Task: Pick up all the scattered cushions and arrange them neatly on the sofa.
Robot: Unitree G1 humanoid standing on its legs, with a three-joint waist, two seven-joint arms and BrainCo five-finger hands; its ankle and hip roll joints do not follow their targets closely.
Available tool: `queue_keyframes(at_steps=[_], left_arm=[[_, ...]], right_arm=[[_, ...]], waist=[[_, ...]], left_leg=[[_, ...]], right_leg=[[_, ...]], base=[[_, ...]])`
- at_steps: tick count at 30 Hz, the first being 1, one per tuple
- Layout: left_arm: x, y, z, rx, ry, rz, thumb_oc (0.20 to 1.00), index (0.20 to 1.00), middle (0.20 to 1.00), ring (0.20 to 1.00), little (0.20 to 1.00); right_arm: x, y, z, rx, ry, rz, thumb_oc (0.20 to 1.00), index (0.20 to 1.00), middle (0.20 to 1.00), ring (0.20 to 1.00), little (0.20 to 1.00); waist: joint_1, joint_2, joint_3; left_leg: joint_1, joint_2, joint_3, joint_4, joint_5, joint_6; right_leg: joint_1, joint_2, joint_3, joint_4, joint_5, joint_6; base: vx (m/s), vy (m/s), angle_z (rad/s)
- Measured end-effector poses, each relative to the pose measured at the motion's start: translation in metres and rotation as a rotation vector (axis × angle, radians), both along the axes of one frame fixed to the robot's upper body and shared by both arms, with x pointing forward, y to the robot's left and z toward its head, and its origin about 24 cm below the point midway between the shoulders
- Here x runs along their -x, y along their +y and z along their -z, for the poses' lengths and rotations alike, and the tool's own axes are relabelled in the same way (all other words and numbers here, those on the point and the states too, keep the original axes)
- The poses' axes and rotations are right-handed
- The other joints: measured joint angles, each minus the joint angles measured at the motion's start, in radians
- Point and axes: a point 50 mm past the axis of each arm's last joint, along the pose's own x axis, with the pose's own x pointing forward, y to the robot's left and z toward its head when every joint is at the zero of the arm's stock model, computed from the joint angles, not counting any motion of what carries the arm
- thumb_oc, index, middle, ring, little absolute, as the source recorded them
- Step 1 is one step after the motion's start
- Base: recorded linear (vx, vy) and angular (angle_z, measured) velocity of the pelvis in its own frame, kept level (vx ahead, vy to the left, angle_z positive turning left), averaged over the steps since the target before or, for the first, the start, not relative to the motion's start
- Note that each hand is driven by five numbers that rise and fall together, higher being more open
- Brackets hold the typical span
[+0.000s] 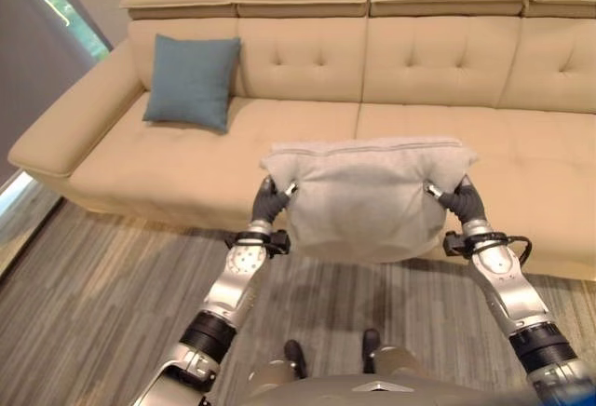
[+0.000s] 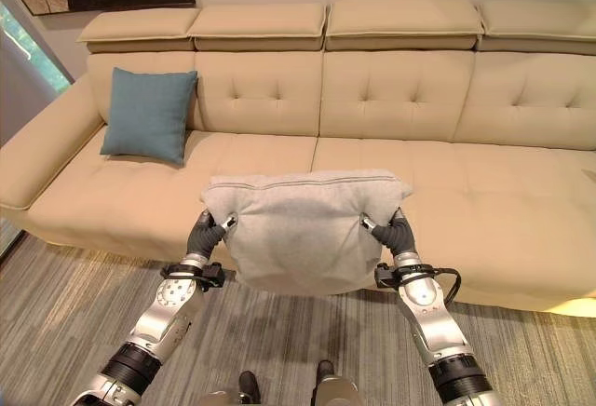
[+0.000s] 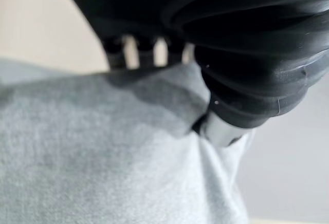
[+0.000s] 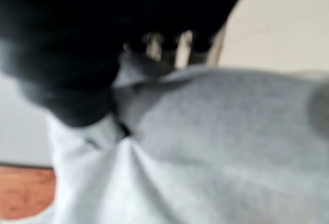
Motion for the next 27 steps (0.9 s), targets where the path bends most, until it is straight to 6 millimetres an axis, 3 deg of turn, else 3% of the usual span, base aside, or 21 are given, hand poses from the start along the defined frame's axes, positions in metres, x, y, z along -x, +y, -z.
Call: queue_keyframes(at_steps=[3,4,5,6,7,8,10,11,13,14,16,19,21,24,27], left_arm=[[0.002,-0.001,0.004,-0.003,0.019,0.006,0.200,0.200,0.200,0.200,0.200],[0.003,-0.001,0.005,-0.007,0.024,0.011,0.200,0.200,0.200,0.200,0.200],[0.003,0.000,0.005,-0.011,0.026,0.012,0.200,0.200,0.200,0.200,0.200],[0.003,0.001,0.006,-0.023,0.037,0.014,0.200,0.200,0.200,0.200,0.200],[0.005,0.001,0.008,-0.027,0.046,0.016,0.200,0.200,0.200,0.200,0.200],[0.006,0.001,0.010,-0.027,0.053,0.017,0.200,0.200,0.200,0.200,0.200],[0.013,-0.002,0.017,-0.007,0.080,0.015,0.200,0.200,0.200,0.200,0.200],[0.015,-0.002,0.019,-0.001,0.088,0.010,0.200,0.200,0.200,0.200,0.200],[0.015,0.006,0.018,-0.020,0.082,0.003,0.200,0.200,0.200,0.200,0.200],[0.014,0.007,0.016,-0.021,0.074,0.007,0.200,0.200,0.200,0.200,0.200],[0.013,0.011,0.015,-0.021,0.070,-0.005,0.200,0.200,0.200,0.200,0.200],[0.011,0.026,0.011,-0.047,0.054,-0.042,0.200,0.200,0.200,0.200,0.200],[0.010,0.031,0.009,-0.054,0.049,-0.055,0.200,0.200,0.200,0.200,0.200],[0.009,0.034,0.006,-0.056,0.031,-0.063,0.200,0.200,0.200,0.200,0.200],[0.007,0.032,0.005,-0.043,0.027,-0.066,0.200,0.200,0.200,0.200,0.200]], right_arm=[[0.003,-0.001,0.003,0.002,0.014,0.004,0.200,0.200,0.200,0.200,0.200],[0.003,-0.001,0.004,0.000,0.018,0.006,0.200,0.200,0.200,0.200,0.200],[0.003,-0.001,0.005,-0.004,0.018,0.009,0.200,0.200,0.200,0.200,0.200],[0.003,0.000,0.006,-0.009,0.024,0.012,0.200,0.200,0.200,0.200,0.200],[0.003,0.000,0.005,-0.008,0.024,0.010,0.200,0.200,0.200,0.200,0.200],[0.003,0.000,0.004,-0.006,0.021,0.009,0.200,0.200,0.200,0.200,0.200],[0.003,-0.003,0.001,0.015,0.015,0.001,0.200,0.200,0.200,0.200,0.200],[0.005,-0.001,0.004,0.013,0.026,-0.004,0.200,0.200,0.200,0.200,0.200],[0.008,0.002,0.007,0.016,0.041,-0.024,0.200,0.200,0.200,0.200,0.200],[0.009,0.004,0.008,0.018,0.046,-0.032,0.200,0.200,0.200,0.200,0.200],[0.009,0.008,0.010,0.005,0.052,-0.037,0.200,0.200,0.200,0.200,0.200],[0.005,0.024,0.010,-0.007,0.047,-0.085,0.200,0.200,0.200,0.200,0.200],[0.003,0.029,0.009,-0.013,0.044,-0.099,0.200,0.200,0.200,0.200,0.200],[-0.004,0.032,0.000,-0.011,0.009,-0.110,0.200,0.200,0.200,0.200,0.200],[-0.009,0.028,-0.007,-0.003,-0.014,-0.098,0.200,0.200,0.200,0.200,0.200]], waist=[[-0.005,0.004,-0.002],[-0.004,0.006,0.000],[-0.005,-0.003,0.006],[-0.006,-0.037,0.025],[0.000,-0.042,0.028],[0.001,-0.031,0.028],[0.005,0.063,0.010],[0.004,0.072,0.003],[0.000,0.055,-0.005],[-0.007,0.050,-0.005],[0.000,0.038,-0.005],[0.036,0.015,-0.004],[0.034,0.003,0.002],[0.036,-0.020,0.000],[0.009,-0.017,0.006]], left_leg=[[0.045,0.016,0.002,-0.071,0.012,0.012],[0.039,0.037,-0.002,-0.040,0.020,0.000],[0.024,0.039,-0.001,-0.019,-0.001,-0.010],[0.015,0.029,0.001,-0.080,-0.008,-0.019],[0.019,0.029,-0.006,-0.132,0.001,-0.013],[0.028,0.035,-0.018,-0.175,0.014,-0.006],[0.059,0.073,-0.037,-0.195,0.017,0.010],[0.062,0.057,-0.024,-0.185,0.033,0.023],[0.096,-0.004,0.011,-0.209,0.011,0.039],[0.107,-0.034,0.030,-0.211,0.014,0.068],[0.124,-0.057,0.056,-0.212,0.003,0.084],[0.132,-0.063,0.096,-0.211,-0.005,0.096],[0.150,-0.058,0.101,-0.213,-0.005,0.096],[0.167,-0.052,0.110,-0.230,-0.019,0.088],[0.158,-0.048,0.092,-0.231,-0.017,0.083]], right_leg=[[-0.006,0.034,0.010,0.013,0.001,0.002],[-0.002,0.048,0.029,0.008,0.001,0.000],[0.002,0.047,0.037,0.002,0.003,-0.004],[0.035,0.035,0.068,-0.048,0.014,-0.007],[0.054,0.032,0.093,-0.074,0.037,0.003],[0.066,0.035,0.106,-0.087,0.044,0.015],[0.079,0.058,0.142,-0.087,0.028,0.063],[0.080,0.043,0.155,-0.085,0.021,0.078],[0.090,-0.019,0.174,-0.094,0.024,0.119],[0.102,-0.050,0.177,-0.106,0.040,0.152],[0.102,-0.072,0.185,-0.115,0.048,0.167],[0.038,-0.073,0.191,-0.023,0.052,0.178],[0.029,-0.067,0.192,0.017,0.047,0.187],[0.031,-0.058,0.181,-0.021,0.032,0.198],[0.040,-0.054,0.162,-0.031,0.025,0.202]], base=[[0.25,0.096,-0.21],[0.20,0.104,-0.27],[0.21,0.116,-0.28],[0.15,0.089,-0.31],[0.26,0.170,-0.42],[0.26,0.184,-0.68],[0.30,0.224,-0.92],[0.17,0.138,-0.77],[0.15,0.145,-0.49],[0.18,0.209,-0.25],[0.09,0.140,-0.33],[0.10,0.085,-0.47],[0.09,0.014,-0.21],[0.15,-0.032,-0.29],[0.13,-0.061,-0.01]])
